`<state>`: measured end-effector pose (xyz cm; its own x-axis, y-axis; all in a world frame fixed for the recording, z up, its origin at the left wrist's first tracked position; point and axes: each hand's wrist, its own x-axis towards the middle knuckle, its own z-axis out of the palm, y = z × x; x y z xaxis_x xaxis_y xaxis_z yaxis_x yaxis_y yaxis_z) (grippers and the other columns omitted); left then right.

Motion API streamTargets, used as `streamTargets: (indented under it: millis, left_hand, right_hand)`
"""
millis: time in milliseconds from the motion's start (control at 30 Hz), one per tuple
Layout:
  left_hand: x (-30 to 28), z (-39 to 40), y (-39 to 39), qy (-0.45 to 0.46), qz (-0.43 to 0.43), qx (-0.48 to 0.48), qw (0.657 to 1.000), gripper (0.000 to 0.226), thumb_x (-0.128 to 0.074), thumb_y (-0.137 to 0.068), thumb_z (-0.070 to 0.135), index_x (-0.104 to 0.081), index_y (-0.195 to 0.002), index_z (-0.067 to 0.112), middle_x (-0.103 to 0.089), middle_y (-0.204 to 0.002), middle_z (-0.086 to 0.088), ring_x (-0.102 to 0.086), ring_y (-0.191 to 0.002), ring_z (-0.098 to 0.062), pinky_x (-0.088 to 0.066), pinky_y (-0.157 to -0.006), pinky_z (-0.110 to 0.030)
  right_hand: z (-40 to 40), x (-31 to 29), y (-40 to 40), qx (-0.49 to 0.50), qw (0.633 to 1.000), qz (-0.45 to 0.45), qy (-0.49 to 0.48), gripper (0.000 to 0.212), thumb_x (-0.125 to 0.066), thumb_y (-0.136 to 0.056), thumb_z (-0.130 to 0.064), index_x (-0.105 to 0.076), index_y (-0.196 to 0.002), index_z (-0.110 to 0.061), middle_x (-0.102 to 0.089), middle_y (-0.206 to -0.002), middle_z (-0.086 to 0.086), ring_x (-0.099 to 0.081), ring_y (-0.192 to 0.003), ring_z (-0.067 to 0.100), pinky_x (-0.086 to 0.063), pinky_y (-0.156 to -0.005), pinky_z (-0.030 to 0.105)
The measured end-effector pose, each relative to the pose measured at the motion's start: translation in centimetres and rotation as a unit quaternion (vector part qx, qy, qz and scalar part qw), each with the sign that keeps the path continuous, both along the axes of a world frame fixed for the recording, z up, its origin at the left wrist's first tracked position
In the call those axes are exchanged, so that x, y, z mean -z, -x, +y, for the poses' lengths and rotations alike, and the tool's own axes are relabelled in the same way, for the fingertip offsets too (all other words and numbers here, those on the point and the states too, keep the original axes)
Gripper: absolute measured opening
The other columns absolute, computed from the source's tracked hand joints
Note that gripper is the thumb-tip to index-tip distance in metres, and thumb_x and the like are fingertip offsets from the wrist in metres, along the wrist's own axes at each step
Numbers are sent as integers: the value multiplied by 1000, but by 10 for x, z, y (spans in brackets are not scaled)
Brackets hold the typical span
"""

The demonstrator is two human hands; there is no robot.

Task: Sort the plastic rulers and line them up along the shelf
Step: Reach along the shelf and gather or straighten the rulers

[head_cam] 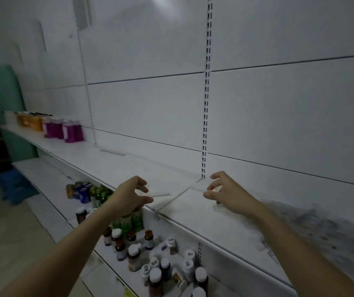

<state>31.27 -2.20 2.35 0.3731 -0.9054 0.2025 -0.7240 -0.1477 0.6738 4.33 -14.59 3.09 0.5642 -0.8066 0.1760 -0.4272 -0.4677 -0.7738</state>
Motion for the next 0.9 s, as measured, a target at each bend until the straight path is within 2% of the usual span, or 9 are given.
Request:
streamTargets:
  millis: [100,200,333,467,567,733,800,900]
  left_hand:
    - [2,20,-47,15,-14,-16,1000,55,-77,-78,27,-54,-126,19,-60,-109,7,-61,-88,-10,-51,-67,-19]
    - [-1,38,-99,36,-12,-31,999,57,-78,-77,24,-54,-129,19,-62,-104,8,-61,-88,-6,-50,-64,-14]
    - [-5,57,-173,56,-19,-43,997,56,-79,-76,23,-57,-127,16,-62,-102,10,-59,-86,0,-45,-63,-6]
    - [-2,70,-239,57,-20,-49,997,58,-82,-73,23,-58,-125,14,-63,-106,6,-61,-93,-8,-47,-69,-10]
    - [-3,69,-280,51,-4,-50,997,58,-83,-71,23,-60,-123,13,-63,-105,4,-62,-92,-11,-56,-75,-23]
    - [-8,45,-330,53,-35,-38,997,56,-82,-73,28,-59,-122,16,-64,-109,6,-60,-89,-8,-46,-58,-13]
    - [-8,29,-347,51,-47,-33,997,56,-81,-74,29,-59,-124,17,-63,-111,6,-60,-91,-9,-47,-62,-11]
    - [-4,-1,-370,43,-44,-21,998,57,-81,-74,31,-58,-125,18,-62,-108,8,-61,-91,-10,-52,-70,-17]
  right_hand:
    - [8,-5,-54,-19,999,17,44,58,-72,-85,-32,-46,-136,-20,-56,-114,-8,-57,-85,8,-41,-69,19]
    - [16,-10,-113,-25,997,23,66,61,-73,-84,-34,-46,-138,-20,-56,-114,-9,-52,-79,1,-39,-66,16]
    - [25,-14,-195,-13,997,14,75,59,-76,-81,-34,-50,-132,-19,-58,-110,-8,-55,-81,2,-39,-64,14]
    - [33,-18,-267,-6,996,4,86,55,-78,-79,-31,-54,-128,-17,-60,-108,-7,-56,-78,3,-40,-64,15]
    - [35,-19,-309,-8,996,4,88,56,-78,-79,-31,-55,-128,-18,-61,-108,-7,-57,-79,5,-41,-64,16]
    - [22,-21,-358,-5,996,3,85,55,-79,-78,-32,-56,-127,-20,-62,-107,-8,-57,-79,5,-42,-66,18]
    - [10,-19,-373,-2,997,8,82,55,-79,-78,-33,-56,-126,-21,-62,-108,-9,-58,-79,6,-43,-67,19]
    - [-14,-12,-394,6,997,13,73,55,-78,-78,-34,-55,-126,-22,-61,-108,-10,-58,-81,6,-43,-66,19]
